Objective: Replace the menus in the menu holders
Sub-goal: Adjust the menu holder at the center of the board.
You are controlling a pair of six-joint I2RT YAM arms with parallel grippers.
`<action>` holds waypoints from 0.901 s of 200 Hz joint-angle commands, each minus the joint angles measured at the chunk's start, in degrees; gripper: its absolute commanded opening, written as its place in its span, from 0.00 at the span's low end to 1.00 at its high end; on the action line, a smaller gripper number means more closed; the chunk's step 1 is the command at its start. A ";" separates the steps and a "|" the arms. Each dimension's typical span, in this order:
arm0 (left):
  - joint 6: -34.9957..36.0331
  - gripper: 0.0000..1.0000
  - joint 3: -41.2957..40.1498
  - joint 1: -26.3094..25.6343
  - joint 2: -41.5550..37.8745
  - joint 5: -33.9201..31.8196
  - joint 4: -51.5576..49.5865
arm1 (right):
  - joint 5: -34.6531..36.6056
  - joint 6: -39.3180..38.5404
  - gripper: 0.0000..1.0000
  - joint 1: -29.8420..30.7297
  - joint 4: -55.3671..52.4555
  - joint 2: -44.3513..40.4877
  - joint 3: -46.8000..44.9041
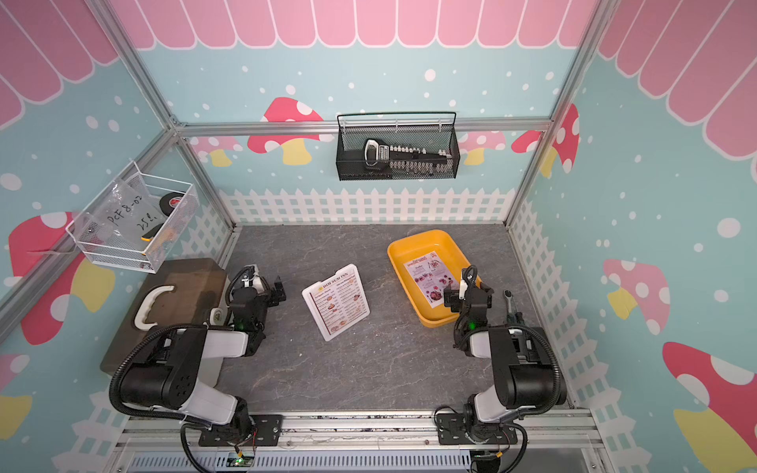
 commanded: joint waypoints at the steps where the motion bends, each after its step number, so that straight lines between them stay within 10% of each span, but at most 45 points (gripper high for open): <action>1: 0.94 1.00 0.75 0.32 -0.18 3.52 -0.01 | -0.55 -0.91 0.99 0.39 1.67 0.39 -0.14; 163: -1.28 0.99 0.47 3.49 -0.80 9.25 0.10 | 0.06 -0.72 0.98 0.37 1.72 0.21 0.17; 180: -3.33 1.00 1.48 3.66 -6.09 3.95 -6.98 | 4.57 1.60 0.99 0.37 -11.97 -5.95 5.11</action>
